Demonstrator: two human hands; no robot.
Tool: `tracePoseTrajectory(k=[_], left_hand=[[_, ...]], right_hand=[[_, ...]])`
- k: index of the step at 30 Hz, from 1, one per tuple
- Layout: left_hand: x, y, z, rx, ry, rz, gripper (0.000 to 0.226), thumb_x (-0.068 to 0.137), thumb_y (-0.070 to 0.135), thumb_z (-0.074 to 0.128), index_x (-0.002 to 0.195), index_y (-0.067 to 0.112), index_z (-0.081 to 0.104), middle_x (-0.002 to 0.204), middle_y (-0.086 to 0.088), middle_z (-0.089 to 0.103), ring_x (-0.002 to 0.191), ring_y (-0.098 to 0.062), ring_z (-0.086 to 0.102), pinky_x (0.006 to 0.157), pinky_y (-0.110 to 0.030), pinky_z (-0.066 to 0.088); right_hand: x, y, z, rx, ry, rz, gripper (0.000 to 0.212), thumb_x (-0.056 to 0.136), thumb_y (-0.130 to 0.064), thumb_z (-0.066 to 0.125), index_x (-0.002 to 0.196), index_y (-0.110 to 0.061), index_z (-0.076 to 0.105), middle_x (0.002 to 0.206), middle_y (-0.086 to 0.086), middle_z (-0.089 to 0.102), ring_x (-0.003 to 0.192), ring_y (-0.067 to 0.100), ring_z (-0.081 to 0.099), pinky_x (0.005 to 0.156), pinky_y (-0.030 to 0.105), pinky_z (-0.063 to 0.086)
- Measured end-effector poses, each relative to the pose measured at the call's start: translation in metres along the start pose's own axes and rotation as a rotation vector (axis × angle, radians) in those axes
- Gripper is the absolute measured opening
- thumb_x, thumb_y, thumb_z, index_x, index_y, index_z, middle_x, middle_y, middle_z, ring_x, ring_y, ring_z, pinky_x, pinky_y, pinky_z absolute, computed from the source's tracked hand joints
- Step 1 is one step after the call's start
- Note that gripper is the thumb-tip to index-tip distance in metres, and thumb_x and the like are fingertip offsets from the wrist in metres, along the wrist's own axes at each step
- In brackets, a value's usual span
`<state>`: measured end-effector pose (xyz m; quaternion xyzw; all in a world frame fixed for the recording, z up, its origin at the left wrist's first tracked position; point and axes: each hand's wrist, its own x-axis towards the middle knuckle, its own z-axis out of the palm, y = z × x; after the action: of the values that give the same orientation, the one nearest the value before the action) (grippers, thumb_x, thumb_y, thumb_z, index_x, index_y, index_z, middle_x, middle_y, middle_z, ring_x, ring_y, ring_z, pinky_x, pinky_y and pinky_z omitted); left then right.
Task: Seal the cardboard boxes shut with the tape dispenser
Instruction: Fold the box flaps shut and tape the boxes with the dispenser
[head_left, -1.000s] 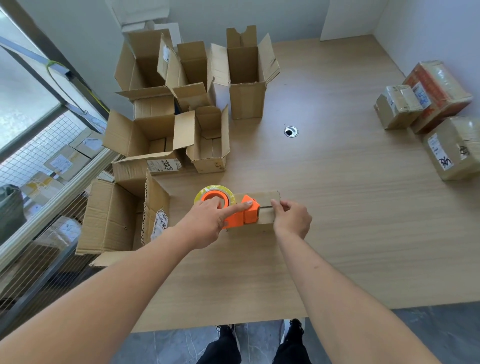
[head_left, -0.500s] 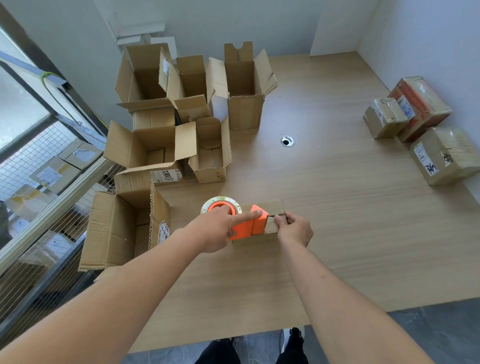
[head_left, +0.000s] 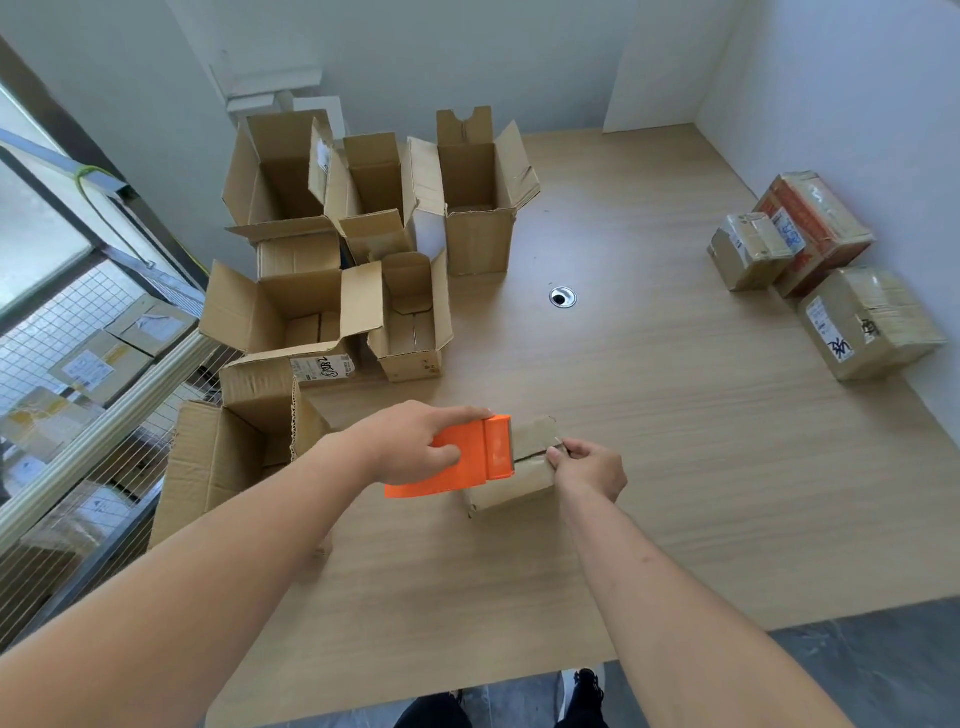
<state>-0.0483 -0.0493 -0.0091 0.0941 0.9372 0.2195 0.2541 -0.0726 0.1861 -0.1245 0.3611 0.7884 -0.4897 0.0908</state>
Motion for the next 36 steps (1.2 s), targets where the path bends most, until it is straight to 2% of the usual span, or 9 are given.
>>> tracePoseTrajectory(k=[3, 8, 12, 14, 17, 21, 25, 29, 36], left_hand=[[-0.007, -0.013, 0.002, 0.052, 0.017, -0.027, 0.057, 0.092, 0.044, 0.05, 0.141, 0.065, 0.031, 0.091, 0.002, 0.061, 0.078, -0.017, 0.058, 0.067, -0.032, 0.045], [-0.013, -0.016, 0.011, -0.006, 0.0, 0.033, 0.062, 0.1, 0.051, 0.049, 0.141, 0.077, 0.01, 0.089, 0.0, 0.061, 0.07, -0.015, 0.056, 0.067, -0.031, 0.046], [-0.007, -0.017, 0.018, 0.002, -0.078, 0.053, 0.052, 0.103, 0.051, 0.044, 0.135, 0.081, 0.017, 0.104, -0.002, 0.065, 0.08, -0.022, 0.059, 0.076, -0.034, 0.05], [-0.005, -0.015, 0.022, 0.009, -0.099, 0.039, 0.048, 0.103, 0.051, 0.044, 0.133, 0.082, 0.021, 0.095, -0.003, 0.063, 0.077, -0.02, 0.058, 0.073, -0.033, 0.049], [-0.006, -0.013, 0.026, -0.002, -0.087, 0.031, 0.047, 0.104, 0.05, 0.045, 0.134, 0.08, 0.025, 0.08, 0.007, 0.053, 0.067, -0.013, 0.05, 0.065, -0.028, 0.041], [-0.006, -0.015, 0.027, -0.02, -0.103, 0.023, 0.047, 0.104, 0.05, 0.046, 0.135, 0.079, 0.026, 0.091, 0.014, 0.054, 0.072, -0.009, 0.052, 0.07, -0.028, 0.042], [-0.002, -0.015, 0.023, -0.031, -0.12, 0.019, 0.047, 0.103, 0.051, 0.046, 0.133, 0.081, 0.026, 0.1, 0.007, 0.059, 0.076, -0.013, 0.055, 0.072, -0.03, 0.045], [-0.001, -0.014, 0.022, -0.054, -0.139, 0.0, 0.046, 0.103, 0.051, 0.045, 0.134, 0.079, 0.027, 0.101, 0.011, 0.055, 0.078, -0.012, 0.055, 0.071, -0.029, 0.043], [-0.01, -0.036, 0.019, -0.054, -0.177, -0.071, 0.044, 0.102, 0.055, 0.046, 0.132, 0.081, 0.027, 0.124, 0.006, 0.055, 0.093, -0.013, 0.058, 0.081, -0.031, 0.049]], right_hand=[[0.009, 0.005, -0.013, -0.001, 0.035, 0.031, 0.03, 0.078, -0.017, 0.087, 0.107, -0.017, 0.08, 0.103, 0.004, 0.078, 0.102, 0.021, 0.071, 0.09, 0.026, 0.051], [0.018, 0.003, -0.025, -0.014, 0.049, 0.023, 0.029, 0.081, -0.016, 0.085, 0.109, -0.016, 0.079, 0.105, 0.005, 0.078, 0.102, 0.021, 0.071, 0.089, 0.025, 0.05], [0.023, 0.004, -0.027, 0.005, 0.083, 0.042, 0.028, 0.079, -0.014, 0.086, 0.107, -0.017, 0.08, 0.103, 0.006, 0.078, 0.099, 0.022, 0.072, 0.09, 0.027, 0.053], [0.024, 0.007, -0.028, 0.016, 0.091, 0.056, 0.029, 0.078, -0.014, 0.087, 0.106, -0.018, 0.08, 0.101, 0.006, 0.078, 0.097, 0.022, 0.072, 0.091, 0.03, 0.055], [0.025, 0.011, -0.029, 0.019, 0.091, 0.056, 0.028, 0.078, -0.014, 0.087, 0.105, -0.019, 0.08, 0.1, 0.005, 0.078, 0.095, 0.022, 0.072, 0.091, 0.031, 0.056], [0.025, 0.011, -0.03, 0.036, 0.081, 0.065, 0.027, 0.076, -0.012, 0.088, 0.101, -0.018, 0.081, 0.096, 0.005, 0.078, 0.091, 0.021, 0.073, 0.088, 0.03, 0.056], [0.029, 0.011, -0.03, 0.042, 0.082, 0.075, 0.026, 0.075, -0.011, 0.088, 0.099, -0.019, 0.081, 0.095, 0.003, 0.078, 0.089, 0.02, 0.073, 0.087, 0.031, 0.058], [0.028, 0.01, -0.029, 0.048, 0.096, 0.085, 0.026, 0.076, -0.01, 0.088, 0.099, -0.019, 0.081, 0.096, 0.004, 0.078, 0.091, 0.022, 0.073, 0.089, 0.032, 0.058], [0.04, 0.011, -0.047, -0.014, 0.097, 0.059, 0.028, 0.078, -0.017, 0.088, 0.105, -0.017, 0.08, 0.103, 0.005, 0.078, 0.098, 0.021, 0.072, 0.09, 0.026, 0.054]])
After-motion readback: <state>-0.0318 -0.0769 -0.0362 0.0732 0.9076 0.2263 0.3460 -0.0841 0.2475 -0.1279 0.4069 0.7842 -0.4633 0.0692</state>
